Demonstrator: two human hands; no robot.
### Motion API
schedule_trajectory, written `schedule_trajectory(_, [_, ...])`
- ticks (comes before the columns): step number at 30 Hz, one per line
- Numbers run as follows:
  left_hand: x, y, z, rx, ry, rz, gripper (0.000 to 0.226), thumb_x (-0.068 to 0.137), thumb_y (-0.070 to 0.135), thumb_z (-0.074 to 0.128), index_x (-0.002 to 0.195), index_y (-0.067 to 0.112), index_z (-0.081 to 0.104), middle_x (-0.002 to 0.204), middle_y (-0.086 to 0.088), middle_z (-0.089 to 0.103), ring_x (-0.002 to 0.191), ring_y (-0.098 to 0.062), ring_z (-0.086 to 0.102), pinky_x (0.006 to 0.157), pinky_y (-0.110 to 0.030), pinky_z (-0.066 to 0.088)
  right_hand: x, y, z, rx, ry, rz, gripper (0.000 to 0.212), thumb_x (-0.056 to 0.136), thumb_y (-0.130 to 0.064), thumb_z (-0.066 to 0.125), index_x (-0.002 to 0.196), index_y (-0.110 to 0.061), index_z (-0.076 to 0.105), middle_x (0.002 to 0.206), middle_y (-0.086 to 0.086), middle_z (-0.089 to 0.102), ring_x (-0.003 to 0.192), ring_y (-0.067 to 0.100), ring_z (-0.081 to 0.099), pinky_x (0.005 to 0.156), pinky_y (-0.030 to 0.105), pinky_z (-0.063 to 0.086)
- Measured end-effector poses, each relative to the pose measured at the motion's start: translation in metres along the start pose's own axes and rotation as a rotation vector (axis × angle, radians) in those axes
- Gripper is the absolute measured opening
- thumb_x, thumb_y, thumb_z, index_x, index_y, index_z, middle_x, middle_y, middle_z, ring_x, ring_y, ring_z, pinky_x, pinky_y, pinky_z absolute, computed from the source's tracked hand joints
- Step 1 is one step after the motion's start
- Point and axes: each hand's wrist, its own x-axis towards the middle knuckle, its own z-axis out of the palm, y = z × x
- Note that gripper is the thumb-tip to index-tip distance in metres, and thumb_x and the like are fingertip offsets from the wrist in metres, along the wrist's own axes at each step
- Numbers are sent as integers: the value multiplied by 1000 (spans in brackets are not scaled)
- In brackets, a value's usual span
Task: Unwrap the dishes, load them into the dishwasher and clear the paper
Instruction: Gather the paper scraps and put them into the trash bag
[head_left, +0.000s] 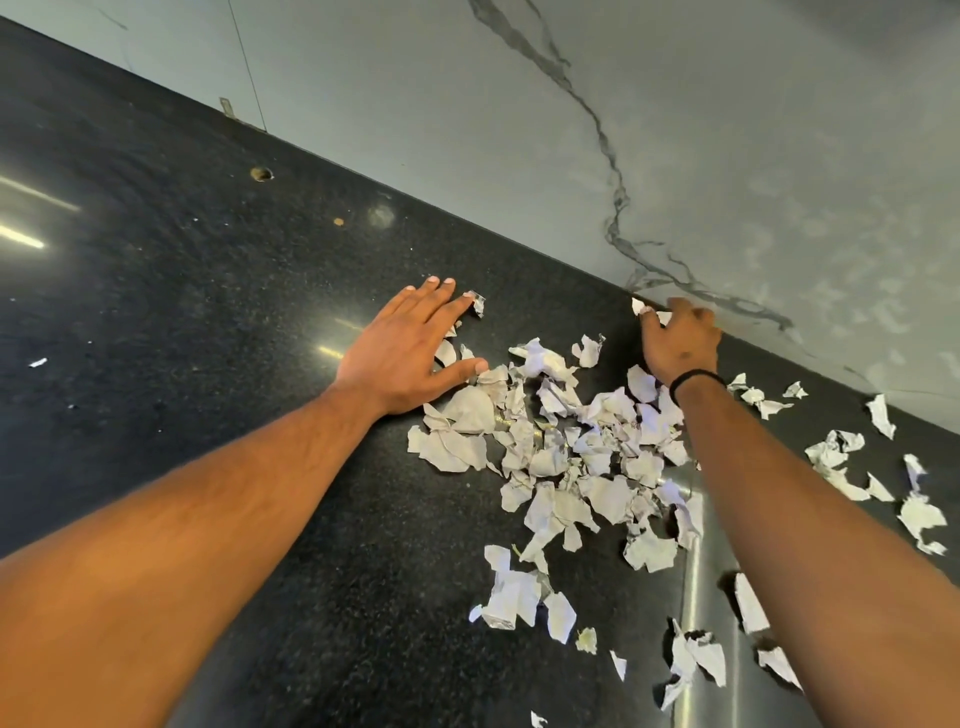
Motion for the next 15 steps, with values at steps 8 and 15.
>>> schedule_trajectory(8, [-1,0,-1,11,5,-15,92,92,83,18,160,22,18,167,-5,16,155,-19,10,127,-40,9,-43,-9,21,-115,-23,-327,38,102,-14,43,134,-2,59,135,21,48,123,43,42,107,47,40])
schedule_trajectory(15, [-2,2,-2,12,8,-19,91,92,82,19,160,21,20,167,-6,17,155,-20,11,127,-41,11,-7,-25,2,0,-44,-246,42,104,-27,46,139,-5,53,145,21,44,134,42,36,111,46,34])
